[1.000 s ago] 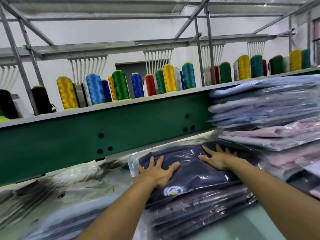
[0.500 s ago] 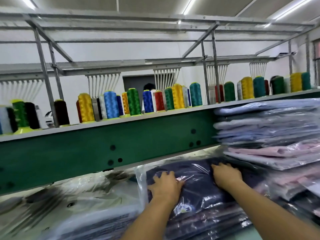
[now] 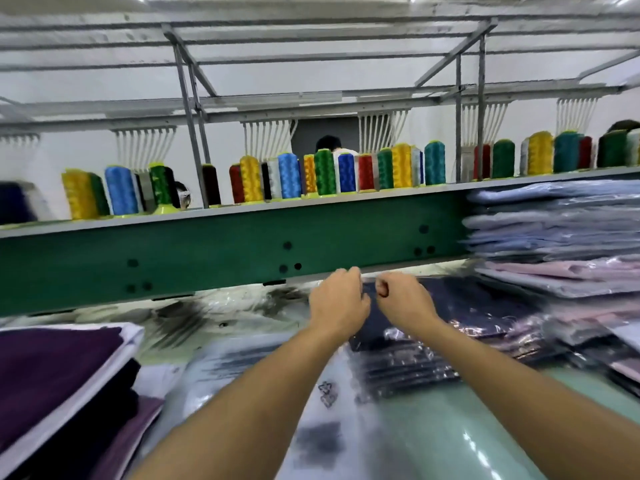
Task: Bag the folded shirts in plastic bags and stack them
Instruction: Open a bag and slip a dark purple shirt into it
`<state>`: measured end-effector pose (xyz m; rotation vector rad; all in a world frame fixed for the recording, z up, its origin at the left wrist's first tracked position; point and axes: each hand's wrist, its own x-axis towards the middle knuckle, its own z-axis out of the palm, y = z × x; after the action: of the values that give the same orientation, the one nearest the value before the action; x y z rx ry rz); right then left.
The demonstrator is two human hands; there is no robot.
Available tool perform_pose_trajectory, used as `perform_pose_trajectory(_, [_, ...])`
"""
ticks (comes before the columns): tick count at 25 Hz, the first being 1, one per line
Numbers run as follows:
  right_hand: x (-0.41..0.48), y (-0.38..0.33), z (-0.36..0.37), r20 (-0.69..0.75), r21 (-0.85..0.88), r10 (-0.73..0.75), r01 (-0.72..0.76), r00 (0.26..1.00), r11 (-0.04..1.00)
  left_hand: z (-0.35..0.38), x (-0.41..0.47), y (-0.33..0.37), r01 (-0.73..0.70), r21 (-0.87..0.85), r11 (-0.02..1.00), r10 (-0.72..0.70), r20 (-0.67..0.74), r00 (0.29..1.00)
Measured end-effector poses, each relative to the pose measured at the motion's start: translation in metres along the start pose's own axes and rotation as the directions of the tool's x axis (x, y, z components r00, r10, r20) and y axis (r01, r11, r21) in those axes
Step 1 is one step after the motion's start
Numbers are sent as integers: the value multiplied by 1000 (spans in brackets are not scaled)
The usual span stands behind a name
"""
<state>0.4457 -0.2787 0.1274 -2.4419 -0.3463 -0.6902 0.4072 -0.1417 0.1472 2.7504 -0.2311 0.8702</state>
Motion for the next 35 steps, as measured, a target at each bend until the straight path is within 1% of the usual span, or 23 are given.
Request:
perform_pose_trajectory(1, [-4, -7, -1, -16, 27, -28, 28, 999, 999, -5, -2, 2, 6, -12, 1000, -6, 13, 1000])
perform_pose_trajectory(3, [-22, -32, 3, 10, 57, -63, 62, 998, 996, -24, -25, -6, 46, -12, 999, -45, 77, 996])
perform_pose_trajectory(8, [-92, -86, 22, 154, 143, -145, 123, 977, 982, -67, -111, -39, 110, 35, 993, -115, 201, 973])
perform_pose_trajectory(11, [-123, -99, 35, 280, 171, -227, 184, 933, 968, -75, -149, -56, 179, 41, 983, -183, 302, 936])
perform_pose_trajectory(13, [-144, -103, 43, 361, 207, -309, 248, 880, 947, -70, -172, -67, 203, 67, 977, -212, 416, 884])
perform_pose_trajectory(14, [-153, -102, 48, 404, 211, -330, 265, 853, 941, -65, -182, -73, 216, 81, 973, -227, 492, 840])
perform_pose_trajectory(16, [-165, -95, 56, 480, 176, -352, 305, 804, 936, -51, -204, -85, 271, 107, 957, -275, 640, 718])
perform_pose_trajectory(17, [-170, -89, 59, 511, 153, -341, 306, 789, 940, -43, -215, -91, 299, 110, 948, -292, 674, 678])
perform_pose_trajectory(18, [-174, -83, 61, 537, 136, -310, 283, 785, 950, -35, -224, -97, 318, 104, 942, -301, 678, 671])
perform_pose_trajectory(21, [-179, -67, 64, 569, 148, -226, 172, 791, 974, -19, -236, -112, 337, 82, 938, -315, 609, 728])
perform_pose_trajectory(23, [-172, -63, 60, 573, 151, -197, 134, 796, 980, -13, -233, -119, 345, 80, 935, -327, 569, 755])
perform_pose_trajectory(26, [-158, -55, 53, 558, 30, -107, 109, 823, 994, -9, -227, -120, 373, 68, 925, -351, 526, 775])
perform_pose_trajectory(27, [-157, -51, 52, 547, 9, -70, 78, 834, 997, -8, -225, -121, 381, 62, 923, -356, 518, 778])
perform_pose_trajectory(28, [-155, -46, 51, 531, 33, -38, 24, 847, 999, -7, -223, -122, 385, 57, 921, -358, 513, 780])
perform_pose_trajectory(30, [-155, -39, 53, 492, 193, 0, -109, 871, 975, -6, -219, -124, 389, 40, 920, -356, 498, 791])
perform_pose_trajectory(31, [-154, -38, 54, 469, 266, 13, -155, 883, 951, -6, -218, -125, 395, 19, 919, -357, 471, 807])
perform_pose_trajectory(33, [-151, -38, 54, 445, 369, 38, -222, 895, 902, -6, -219, -124, 410, -27, 912, -372, 367, 853])
perform_pose_trajectory(35, [-152, -41, 54, 463, 447, 60, -292, 884, 846, -5, -222, -121, 419, -22, 908, -404, 226, 886])
